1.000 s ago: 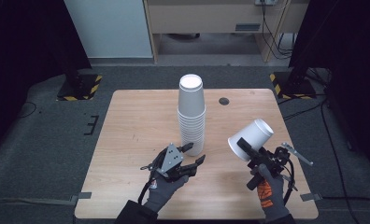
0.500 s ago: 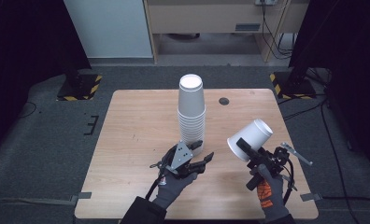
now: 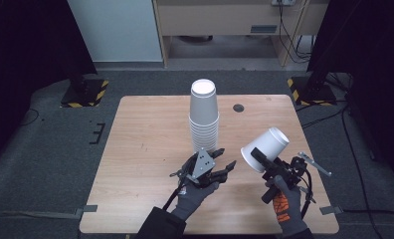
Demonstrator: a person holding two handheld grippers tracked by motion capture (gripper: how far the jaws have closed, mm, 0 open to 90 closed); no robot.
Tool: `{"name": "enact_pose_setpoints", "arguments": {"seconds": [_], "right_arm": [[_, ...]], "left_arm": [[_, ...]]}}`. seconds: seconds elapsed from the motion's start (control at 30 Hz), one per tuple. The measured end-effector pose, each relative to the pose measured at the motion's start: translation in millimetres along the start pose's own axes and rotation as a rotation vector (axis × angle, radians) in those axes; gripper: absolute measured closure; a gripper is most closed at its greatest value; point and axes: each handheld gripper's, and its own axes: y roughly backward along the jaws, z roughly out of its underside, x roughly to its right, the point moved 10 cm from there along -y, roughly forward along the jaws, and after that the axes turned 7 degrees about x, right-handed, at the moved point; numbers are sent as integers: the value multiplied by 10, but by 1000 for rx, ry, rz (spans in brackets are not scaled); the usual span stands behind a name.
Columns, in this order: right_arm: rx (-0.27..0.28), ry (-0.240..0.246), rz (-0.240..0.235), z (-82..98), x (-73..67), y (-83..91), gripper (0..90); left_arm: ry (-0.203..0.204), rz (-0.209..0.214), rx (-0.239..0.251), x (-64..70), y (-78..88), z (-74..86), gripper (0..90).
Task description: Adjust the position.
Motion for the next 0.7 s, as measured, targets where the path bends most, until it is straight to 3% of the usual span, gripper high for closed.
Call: {"name": "enact_pose_setpoints", "arguments": {"seconds": [0.7], "right_arm": [[-10, -23, -8, 34, 13, -9, 137]], "left_arm": [[6, 15, 60, 109, -334, -119, 450]]}}
